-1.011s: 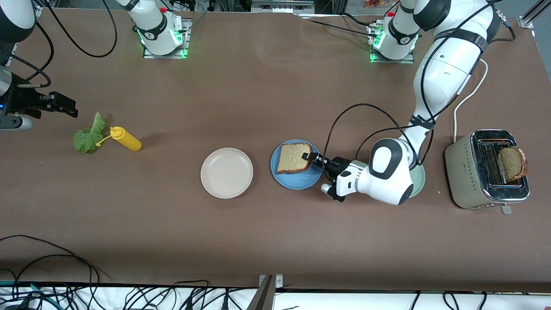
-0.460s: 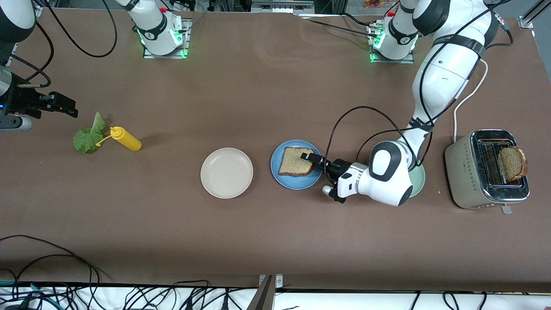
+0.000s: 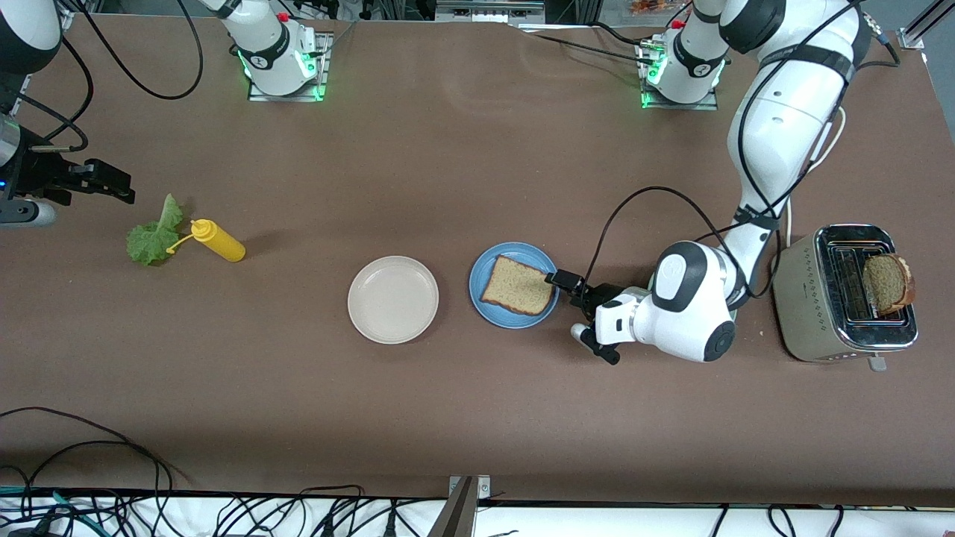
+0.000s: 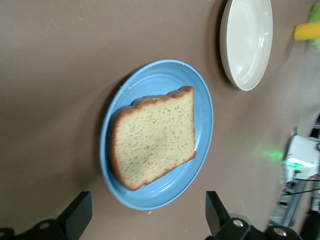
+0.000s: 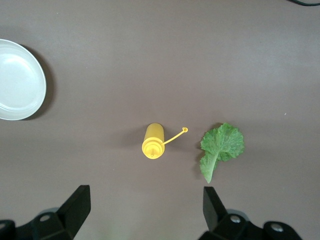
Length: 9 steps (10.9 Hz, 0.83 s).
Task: Make sandwich in blue plate with both arms
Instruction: 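Withdraw the left gripper while the right gripper grasps the lettuce leaf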
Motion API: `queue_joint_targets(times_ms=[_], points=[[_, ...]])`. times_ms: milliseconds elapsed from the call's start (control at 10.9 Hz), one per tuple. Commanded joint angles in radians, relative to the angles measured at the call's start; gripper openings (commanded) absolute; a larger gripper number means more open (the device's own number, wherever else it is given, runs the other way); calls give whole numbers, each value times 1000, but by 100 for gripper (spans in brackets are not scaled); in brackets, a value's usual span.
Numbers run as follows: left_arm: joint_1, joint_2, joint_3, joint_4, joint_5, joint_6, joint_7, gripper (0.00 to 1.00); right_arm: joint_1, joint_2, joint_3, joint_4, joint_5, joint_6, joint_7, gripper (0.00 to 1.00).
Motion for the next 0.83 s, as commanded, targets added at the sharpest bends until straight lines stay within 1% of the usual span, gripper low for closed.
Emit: queue_joint_targets(times_ms=[0, 184, 368, 460, 552, 736], points=[[0, -124, 6, -18, 174, -19, -3, 100, -3, -10, -2, -5, -10, -5, -6, 100], [23, -222, 15, -22, 303, -93, -9, 100, -3, -10, -2, -5, -10, -5, -6, 100], [66, -320, 16, -22, 349, -203, -47, 100, -3, -6, -8, -5, -11, -3, -9, 100], [83, -378, 21, -23, 377, -258, -82, 100, -3, -4, -23, -12, -16, -5, -9, 100], [90, -434, 21, -22, 429, -306, -118, 100, -3, -1, -28, -18, -19, -5, -11, 100], [100, -530, 21, -23, 501, -376, -194, 100, -3, 32, -75, -44, -21, 9, -23, 100]])
